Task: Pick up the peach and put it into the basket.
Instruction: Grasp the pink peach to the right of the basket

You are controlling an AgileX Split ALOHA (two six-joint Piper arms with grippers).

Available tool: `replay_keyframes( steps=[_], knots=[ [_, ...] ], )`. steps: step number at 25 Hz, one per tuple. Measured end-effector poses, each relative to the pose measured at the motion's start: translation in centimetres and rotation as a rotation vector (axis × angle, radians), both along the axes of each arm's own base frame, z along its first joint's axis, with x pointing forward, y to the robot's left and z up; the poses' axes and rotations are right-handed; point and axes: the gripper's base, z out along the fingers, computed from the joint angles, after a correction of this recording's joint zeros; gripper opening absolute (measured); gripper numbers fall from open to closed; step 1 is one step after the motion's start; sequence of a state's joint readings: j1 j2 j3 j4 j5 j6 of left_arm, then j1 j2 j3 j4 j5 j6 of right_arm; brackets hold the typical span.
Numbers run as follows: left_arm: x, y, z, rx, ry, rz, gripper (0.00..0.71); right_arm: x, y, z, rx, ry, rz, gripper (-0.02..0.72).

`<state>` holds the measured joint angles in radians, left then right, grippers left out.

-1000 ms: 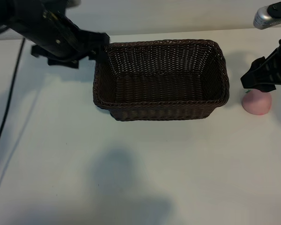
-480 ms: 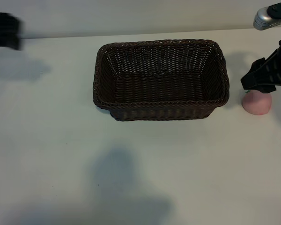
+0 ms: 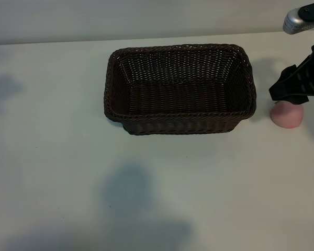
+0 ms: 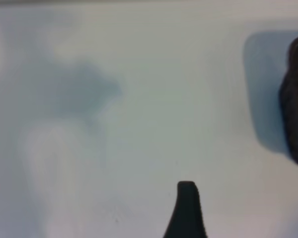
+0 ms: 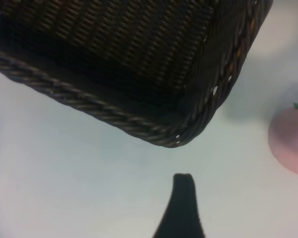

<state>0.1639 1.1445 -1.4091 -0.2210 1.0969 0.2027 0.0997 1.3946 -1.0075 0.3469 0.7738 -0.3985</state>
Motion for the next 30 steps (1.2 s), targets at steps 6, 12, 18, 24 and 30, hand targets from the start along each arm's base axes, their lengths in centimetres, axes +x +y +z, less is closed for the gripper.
replay_keyframes(
  steps=[6, 12, 18, 24, 30],
  knots=[
    [-13.0, -2.2, 2.7, 0.087, -0.342, -0.026, 0.579, -0.1, 0.0, 0.0, 0.000, 0.009, 0.003, 0.593],
    [-18.8, -2.2, -3.7, 0.129, -0.416, 0.079, 0.576, -0.1, 0.0, 0.0, 0.000, 0.012, 0.004, 0.593],
    [-18.7, -1.7, -10.1, 0.117, -0.323, 0.047, 0.576, -0.1, 0.0, -0.1, 0.000, 0.012, 0.004, 0.593],
    [-21.7, -1.7, -13.2, 0.092, -0.312, -0.047, 0.576, -0.1, 0.0, -0.1, 0.000, 0.012, 0.004, 0.593],
    [-22.4, -1.6, -16.2, 0.093, -0.236, -0.051, 0.575, -0.1, 0.0, -0.1, 0.000, 0.012, 0.004, 0.593]
  ],
)
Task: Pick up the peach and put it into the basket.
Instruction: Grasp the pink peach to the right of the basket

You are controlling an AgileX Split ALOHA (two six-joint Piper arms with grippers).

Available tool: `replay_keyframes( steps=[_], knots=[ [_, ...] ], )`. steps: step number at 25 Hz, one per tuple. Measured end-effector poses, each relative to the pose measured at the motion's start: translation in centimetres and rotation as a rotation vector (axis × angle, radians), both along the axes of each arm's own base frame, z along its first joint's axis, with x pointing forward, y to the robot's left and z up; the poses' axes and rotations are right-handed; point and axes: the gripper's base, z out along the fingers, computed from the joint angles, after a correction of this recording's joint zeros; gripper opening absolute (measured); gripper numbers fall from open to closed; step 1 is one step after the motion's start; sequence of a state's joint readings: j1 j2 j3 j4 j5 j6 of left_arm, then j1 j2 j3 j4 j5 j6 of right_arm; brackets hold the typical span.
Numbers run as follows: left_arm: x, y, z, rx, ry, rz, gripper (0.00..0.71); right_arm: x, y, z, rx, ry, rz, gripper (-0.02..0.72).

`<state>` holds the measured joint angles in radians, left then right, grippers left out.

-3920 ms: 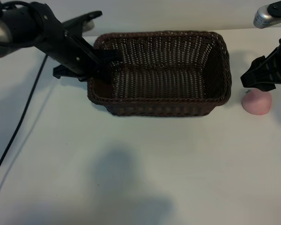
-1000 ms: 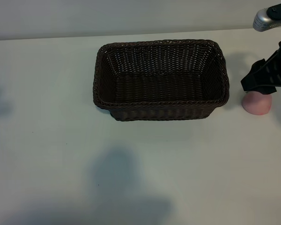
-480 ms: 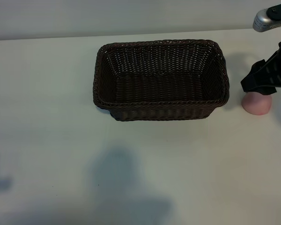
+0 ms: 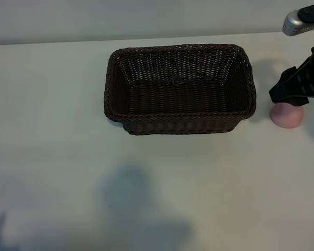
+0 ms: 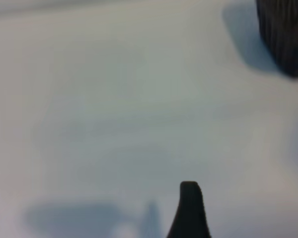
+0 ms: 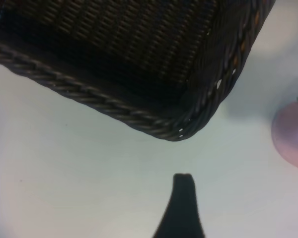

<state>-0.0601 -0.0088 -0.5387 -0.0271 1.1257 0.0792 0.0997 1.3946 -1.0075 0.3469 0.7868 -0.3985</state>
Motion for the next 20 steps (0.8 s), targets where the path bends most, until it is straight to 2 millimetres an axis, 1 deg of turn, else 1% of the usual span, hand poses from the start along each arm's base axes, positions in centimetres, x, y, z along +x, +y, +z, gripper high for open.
replay_keyframes(
  steps=[3, 9, 13, 15, 17, 20],
  knots=[
    [0.4, 0.0, -0.6, -0.003, 0.005, 0.003, 0.575, 0.0, 0.0, 0.0, -0.003, 0.000, 0.001, 0.593],
    [0.6, 0.0, -0.7, -0.001, -0.001, 0.006, 0.575, 0.0, 0.0, 0.0, 0.001, 0.001, -0.007, 0.593],
    [0.6, 0.0, -0.7, -0.001, -0.001, 0.006, 0.575, 0.8, -0.2, -0.6, 0.021, 0.006, -0.103, 0.587],
    [0.6, 0.0, -0.7, 0.000, -0.002, 0.005, 0.575, 1.6, -0.5, -1.6, 0.000, 0.017, -0.156, 0.579],
    [0.6, 0.0, -0.7, 0.000, -0.002, 0.005, 0.575, 2.7, -0.9, -3.3, -0.035, 0.048, -0.207, 0.568],
    [0.6, 0.0, -0.7, 0.000, -0.002, 0.005, 0.575, 4.2, -1.4, -6.4, -0.093, 0.108, -0.276, 0.566]
  ],
)
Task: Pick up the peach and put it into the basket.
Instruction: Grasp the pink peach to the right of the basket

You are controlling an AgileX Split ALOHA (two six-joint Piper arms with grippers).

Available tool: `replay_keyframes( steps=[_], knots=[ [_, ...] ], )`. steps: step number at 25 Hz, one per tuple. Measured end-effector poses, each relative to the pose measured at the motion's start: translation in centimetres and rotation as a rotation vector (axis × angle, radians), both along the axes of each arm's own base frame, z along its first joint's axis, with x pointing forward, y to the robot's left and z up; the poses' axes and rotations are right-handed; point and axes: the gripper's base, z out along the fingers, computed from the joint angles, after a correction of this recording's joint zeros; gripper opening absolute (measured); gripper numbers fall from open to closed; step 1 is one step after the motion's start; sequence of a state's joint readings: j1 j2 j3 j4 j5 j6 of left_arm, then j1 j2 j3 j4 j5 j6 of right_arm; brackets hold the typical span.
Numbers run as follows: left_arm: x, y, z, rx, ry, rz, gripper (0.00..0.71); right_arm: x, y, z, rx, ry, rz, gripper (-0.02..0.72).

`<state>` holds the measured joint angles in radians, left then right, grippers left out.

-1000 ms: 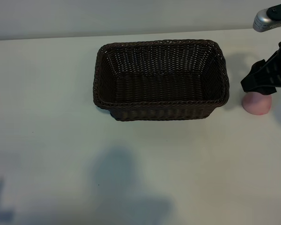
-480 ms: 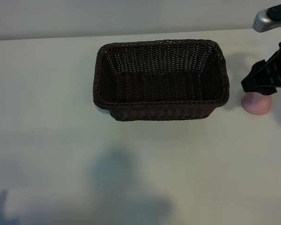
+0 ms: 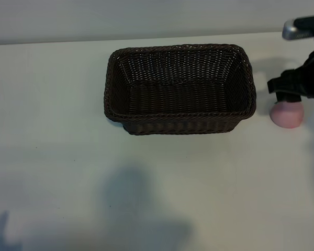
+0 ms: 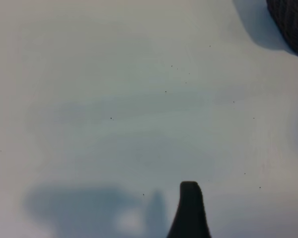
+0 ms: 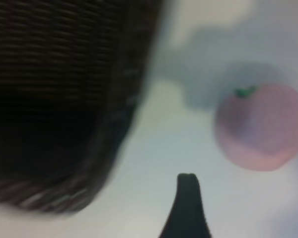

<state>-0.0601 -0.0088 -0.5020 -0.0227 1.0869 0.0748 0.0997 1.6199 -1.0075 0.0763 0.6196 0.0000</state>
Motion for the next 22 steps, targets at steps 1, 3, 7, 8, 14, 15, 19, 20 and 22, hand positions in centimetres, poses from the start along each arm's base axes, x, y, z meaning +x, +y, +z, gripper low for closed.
replay_keyframes(
  steps=[1, 3, 7, 8, 14, 15, 19, 20, 22],
  knots=[
    [0.0, 0.0, 0.0, 0.000, 0.000, 0.000, 0.575, 0.4, -0.1, -0.8, -0.010, 0.010, -0.012, 0.566],
    [0.0, 0.0, 0.0, 0.000, 0.000, 0.000, 0.575, 1.0, -0.2, -2.3, -0.020, 0.027, -0.038, 0.566],
    [0.0, 0.0, 0.0, 0.000, 0.000, 0.000, 0.575, 2.1, -0.1, -4.4, -0.013, 0.017, -0.065, 0.565],
    [0.0, 0.0, 0.0, 0.000, 0.000, 0.000, 0.575, 2.3, -0.1, -4.7, -0.013, 0.014, -0.069, 0.564],
    [0.0, 0.0, 0.0, 0.000, 0.000, 0.000, 0.575, 3.0, -0.2, -6.6, -0.028, 0.012, -0.080, 0.559],
    [0.0, 0.0, 0.0, 0.000, 0.000, 0.000, 0.575, 3.1, -0.3, -6.7, -0.033, 0.008, -0.083, 0.549],
    [0.0, 0.0, 0.0, 0.000, 0.000, 0.000, 0.575, 3.3, -0.9, -7.5, -0.051, 0.020, -0.111, 0.443],
    [0.0, 0.0, 0.0, 0.000, 0.000, 0.000, 0.575, 3.4, -1.0, -7.7, -0.055, 0.024, -0.114, 0.389],
    [0.0, 0.0, 0.0, 0.000, 0.000, 0.000, 0.575, 3.4, -1.0, -8.0, -0.064, 0.028, -0.110, 0.256]
  ],
)
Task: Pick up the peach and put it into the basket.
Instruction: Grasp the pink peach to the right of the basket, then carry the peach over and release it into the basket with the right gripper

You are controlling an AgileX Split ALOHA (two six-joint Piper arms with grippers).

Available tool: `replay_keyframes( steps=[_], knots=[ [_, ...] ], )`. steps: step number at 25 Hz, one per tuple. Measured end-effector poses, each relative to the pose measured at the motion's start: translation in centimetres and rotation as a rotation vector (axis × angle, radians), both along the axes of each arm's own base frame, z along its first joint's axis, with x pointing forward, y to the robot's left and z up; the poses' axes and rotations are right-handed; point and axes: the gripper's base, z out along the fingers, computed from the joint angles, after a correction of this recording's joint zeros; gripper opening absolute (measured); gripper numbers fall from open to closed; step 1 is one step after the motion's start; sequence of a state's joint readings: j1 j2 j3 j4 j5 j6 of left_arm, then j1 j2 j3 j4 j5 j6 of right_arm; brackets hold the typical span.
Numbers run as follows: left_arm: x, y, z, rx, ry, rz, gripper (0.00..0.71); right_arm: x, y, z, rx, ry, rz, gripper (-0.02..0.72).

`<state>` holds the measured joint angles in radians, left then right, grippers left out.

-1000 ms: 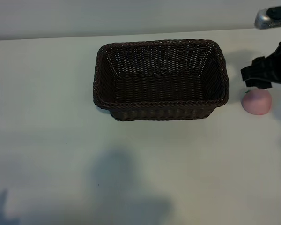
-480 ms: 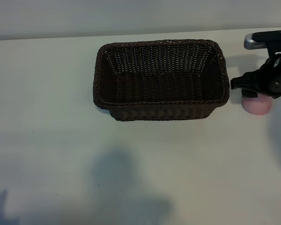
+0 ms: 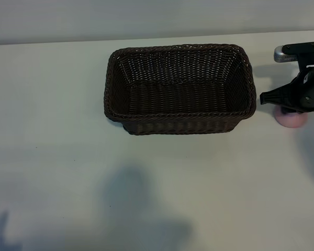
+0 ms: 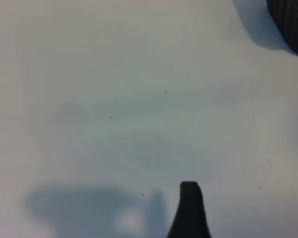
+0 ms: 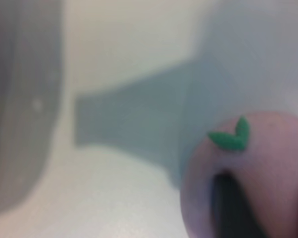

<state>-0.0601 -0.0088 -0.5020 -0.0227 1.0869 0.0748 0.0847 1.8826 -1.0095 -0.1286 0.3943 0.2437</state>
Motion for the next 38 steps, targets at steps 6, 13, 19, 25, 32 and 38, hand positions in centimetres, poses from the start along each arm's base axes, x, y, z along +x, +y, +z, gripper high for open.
replay_keyframes(
  steps=[6, 13, 19, 25, 32, 38],
  knots=[
    [0.0, 0.0, 0.0, 0.000, 0.000, 0.000, 0.575, 0.1, -0.1, 1.0, -0.018, 0.016, 0.001, 0.048],
    [0.0, 0.0, 0.0, 0.000, 0.000, 0.000, 0.575, 1.1, -0.2, 9.1, -0.032, -0.030, 0.003, 0.047],
    [0.0, 0.0, 0.0, 0.000, 0.000, 0.000, 0.575, 1.7, 0.6, 16.0, 0.024, -0.111, 0.055, 0.047],
    [0.0, 0.0, 0.0, -0.001, 0.000, 0.001, 0.575, 1.6, 3.5, 17.4, 0.045, -0.126, 0.163, 0.047],
    [0.0, 0.0, 0.0, -0.001, 0.000, 0.001, 0.575, 0.4, 10.8, 16.9, 0.094, -0.128, 0.348, 0.047],
    [0.0, 0.0, 0.0, -0.001, 0.000, 0.001, 0.575, 0.3, 15.9, 14.7, 0.126, -0.157, 0.454, 0.047]
  ],
)
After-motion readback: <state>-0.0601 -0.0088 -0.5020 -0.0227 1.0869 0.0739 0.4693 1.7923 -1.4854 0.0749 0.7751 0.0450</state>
